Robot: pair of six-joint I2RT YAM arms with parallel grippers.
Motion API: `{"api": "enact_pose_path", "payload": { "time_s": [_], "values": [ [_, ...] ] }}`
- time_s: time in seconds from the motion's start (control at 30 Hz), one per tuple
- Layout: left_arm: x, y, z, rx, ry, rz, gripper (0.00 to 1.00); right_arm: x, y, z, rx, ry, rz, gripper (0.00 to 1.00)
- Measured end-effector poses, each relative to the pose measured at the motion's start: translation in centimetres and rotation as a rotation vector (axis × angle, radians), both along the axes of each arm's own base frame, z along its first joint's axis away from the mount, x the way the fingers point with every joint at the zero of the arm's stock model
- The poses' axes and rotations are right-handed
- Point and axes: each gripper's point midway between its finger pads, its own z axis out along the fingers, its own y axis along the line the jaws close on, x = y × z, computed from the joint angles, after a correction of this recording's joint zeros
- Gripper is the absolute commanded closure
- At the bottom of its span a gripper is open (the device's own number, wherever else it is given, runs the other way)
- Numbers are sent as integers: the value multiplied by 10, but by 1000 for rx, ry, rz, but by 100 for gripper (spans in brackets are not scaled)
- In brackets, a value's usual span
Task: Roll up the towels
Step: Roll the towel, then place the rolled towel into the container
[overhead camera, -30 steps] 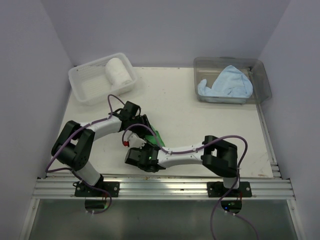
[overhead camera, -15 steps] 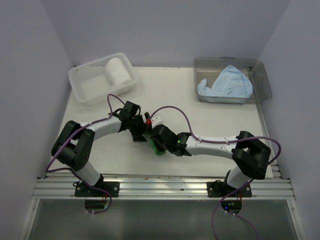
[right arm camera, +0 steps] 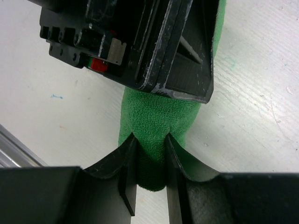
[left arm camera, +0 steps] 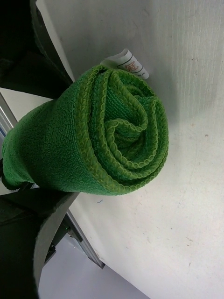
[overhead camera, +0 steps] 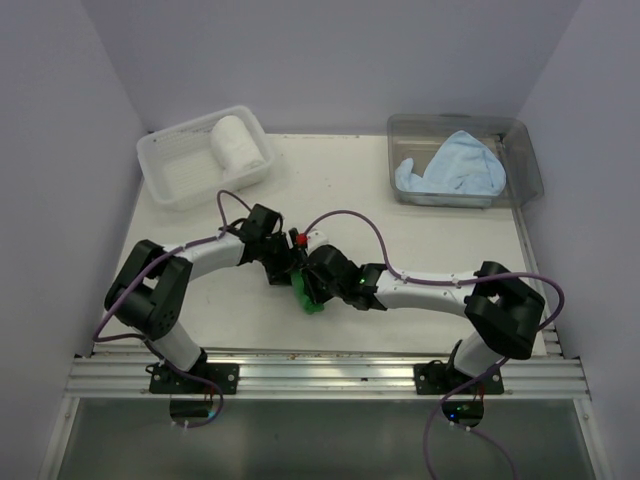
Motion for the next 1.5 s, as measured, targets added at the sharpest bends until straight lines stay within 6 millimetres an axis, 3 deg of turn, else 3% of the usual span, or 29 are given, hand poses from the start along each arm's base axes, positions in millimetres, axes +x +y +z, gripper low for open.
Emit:
{"api": "enact_pose_path", "payload": {
  "time_s": [0.17,0.33,0.43,0.57,0.8,0.87,0.93,1.1,1.27,1.4,1.5],
  "values": [
    [-1,-1,-5,3,12,-3,43,-1,0,0,4,4,-1,70],
    [-2,-2,-8,1,19,-6,61,-2,1,-1,17,25,-5,27],
    [-2,-5,-7,-5,14,-15,66,-2,-3,-3,5,40,-6,16],
    [-2,-6,-6,-3,13,-20,71,9,-23,6,-5,52,-52,11],
    [6,4,3,26,-9,-55,77,45,-90,87,153,-84,-242,10],
    [16,12,9,38,-21,-49,77,51,-105,92,169,-100,-284,10],
    [28,22,16,46,-37,-38,76,56,-115,83,155,-85,-318,10],
    [69,46,55,67,-113,-1,76,51,-125,48,82,-5,-346,10],
    [129,80,123,72,-285,81,76,51,-125,44,73,2,-347,10],
    [177,125,177,90,-414,173,76,52,-126,43,65,8,-349,10],
    [213,154,206,109,-503,216,76,54,-125,42,59,14,-351,10]
  ]
}}
